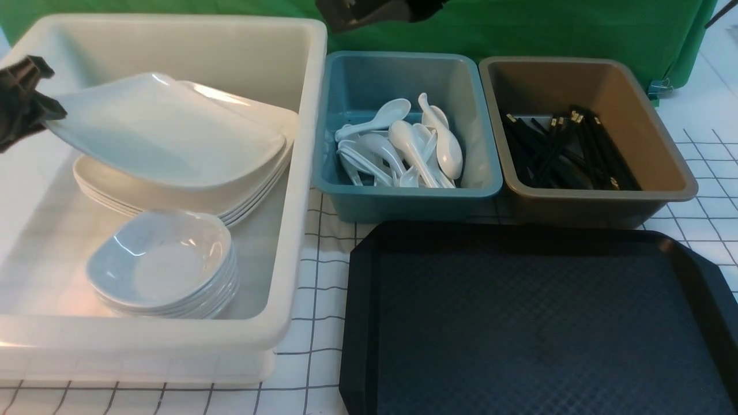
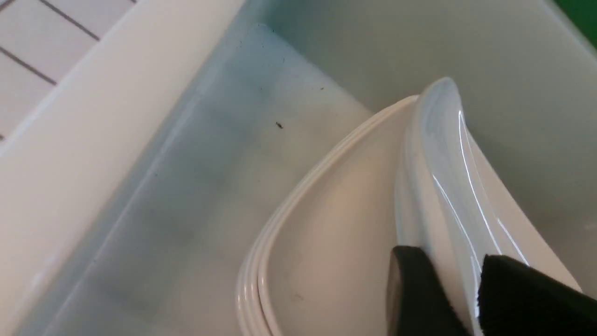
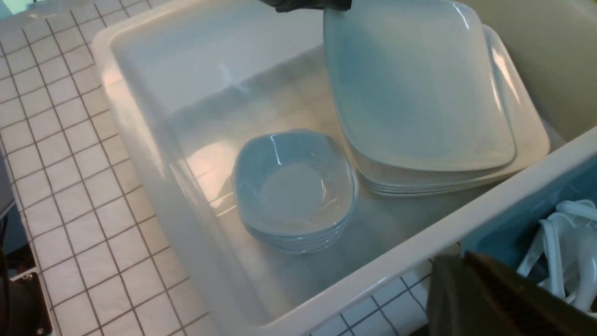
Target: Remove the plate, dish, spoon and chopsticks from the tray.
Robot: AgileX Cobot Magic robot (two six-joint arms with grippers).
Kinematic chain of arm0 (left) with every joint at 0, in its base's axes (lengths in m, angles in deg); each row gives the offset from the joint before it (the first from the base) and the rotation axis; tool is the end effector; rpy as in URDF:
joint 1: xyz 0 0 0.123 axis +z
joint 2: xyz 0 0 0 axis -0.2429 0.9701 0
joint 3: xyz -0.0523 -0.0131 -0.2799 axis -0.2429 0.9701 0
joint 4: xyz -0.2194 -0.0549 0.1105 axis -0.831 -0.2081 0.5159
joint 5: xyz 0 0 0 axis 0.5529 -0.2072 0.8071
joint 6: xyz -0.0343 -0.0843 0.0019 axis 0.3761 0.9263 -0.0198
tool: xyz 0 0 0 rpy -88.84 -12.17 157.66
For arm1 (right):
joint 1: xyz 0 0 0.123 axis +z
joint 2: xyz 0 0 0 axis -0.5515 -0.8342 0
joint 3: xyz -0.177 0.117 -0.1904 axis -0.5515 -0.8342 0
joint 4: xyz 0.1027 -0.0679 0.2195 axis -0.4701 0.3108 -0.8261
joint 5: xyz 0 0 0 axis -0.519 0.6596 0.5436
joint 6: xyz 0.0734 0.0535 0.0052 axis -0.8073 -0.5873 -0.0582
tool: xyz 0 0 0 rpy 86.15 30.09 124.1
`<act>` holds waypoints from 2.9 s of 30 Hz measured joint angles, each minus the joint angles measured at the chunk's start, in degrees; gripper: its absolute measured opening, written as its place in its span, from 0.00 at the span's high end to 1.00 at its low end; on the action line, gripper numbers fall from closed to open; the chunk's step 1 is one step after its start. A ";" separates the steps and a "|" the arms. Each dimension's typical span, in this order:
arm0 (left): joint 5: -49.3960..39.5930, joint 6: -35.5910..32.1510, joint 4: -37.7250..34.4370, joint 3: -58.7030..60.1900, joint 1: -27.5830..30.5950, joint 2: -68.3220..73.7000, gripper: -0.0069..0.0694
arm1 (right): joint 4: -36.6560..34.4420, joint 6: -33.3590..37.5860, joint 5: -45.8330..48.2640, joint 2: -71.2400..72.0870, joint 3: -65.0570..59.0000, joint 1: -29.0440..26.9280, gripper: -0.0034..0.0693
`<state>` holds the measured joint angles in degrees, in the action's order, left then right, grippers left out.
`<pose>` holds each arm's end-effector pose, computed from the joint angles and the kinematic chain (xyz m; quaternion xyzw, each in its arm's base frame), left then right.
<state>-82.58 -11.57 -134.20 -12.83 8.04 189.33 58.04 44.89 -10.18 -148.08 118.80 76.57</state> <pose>0.3807 0.1192 0.2411 -0.2897 0.8405 -0.1797 0.4211 0.2488 0.2654 0.4735 -0.4567 0.7684 0.2334 0.3828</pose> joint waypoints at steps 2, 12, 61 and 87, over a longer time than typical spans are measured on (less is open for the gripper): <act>-0.92 0.21 1.70 0.00 -0.04 0.60 0.45 | 0.00 -0.05 0.00 0.00 0.00 0.00 0.93; -7.08 2.61 8.39 0.00 -0.07 1.68 0.20 | 0.00 -3.18 -0.59 0.00 0.05 0.00 0.93; 22.30 31.58 55.27 51.62 -49.13 -73.54 0.92 | 32.34 -27.16 -66.50 93.57 -96.51 -15.70 0.87; 30.97 31.58 55.09 54.95 -49.13 -73.61 0.91 | 32.30 -28.64 -71.51 94.34 -98.70 -15.70 0.75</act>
<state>-51.62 20.01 -79.11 42.12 -41.09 115.72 90.33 16.25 -81.69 -53.74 20.11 60.87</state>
